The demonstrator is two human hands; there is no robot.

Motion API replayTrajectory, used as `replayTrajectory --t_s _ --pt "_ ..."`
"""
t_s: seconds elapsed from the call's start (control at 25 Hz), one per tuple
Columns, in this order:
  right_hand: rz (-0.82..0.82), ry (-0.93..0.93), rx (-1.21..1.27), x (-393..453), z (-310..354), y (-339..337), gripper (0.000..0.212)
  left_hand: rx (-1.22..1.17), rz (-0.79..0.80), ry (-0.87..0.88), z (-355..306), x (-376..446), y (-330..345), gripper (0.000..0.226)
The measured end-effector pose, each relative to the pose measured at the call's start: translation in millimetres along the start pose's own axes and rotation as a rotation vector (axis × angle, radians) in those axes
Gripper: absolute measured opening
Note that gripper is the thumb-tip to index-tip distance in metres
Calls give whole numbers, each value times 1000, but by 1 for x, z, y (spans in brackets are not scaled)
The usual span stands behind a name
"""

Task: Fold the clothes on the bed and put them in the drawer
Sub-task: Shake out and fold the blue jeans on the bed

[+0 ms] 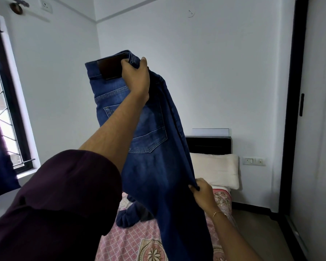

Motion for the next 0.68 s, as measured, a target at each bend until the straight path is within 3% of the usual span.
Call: replayTrajectory --t_s 0.08,0.2,0.24,0.36,0.44,0.56,0.68 --pt "-113 7 -111 7 -6 -11 19 15 -32 12 0 3 -6 19" --pt "-351 123 -179 30 -16 -59 13 12 -135 -11 7 12 -28 15" --pt "-354 145 -224 41 -20 -77 17 7 -162 -39 12 15 -36 15" --pt "-145 121 -449 62 -29 -107 20 16 -188 -132 32 14 -50 17" --pt "-128 158 -495 58 -40 -112 20 -4 -166 -202 46 6 -45 16" --pt "-157 285 -329 50 -68 -121 19 -51 -117 -281 67 -12 -33 21" --pt "-118 345 -109 46 -91 -135 15 -108 -171 -382 100 -18 -36 16"
Point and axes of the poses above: each hand's wrist, its own x-axis towards the middle knuckle, its own y-axis out of the palm, z = x × y, the point moved 4 cm from there along x, towards the middle knuckle, and after that the axes turned 14 degrees about -x, right-handed, at the moved point
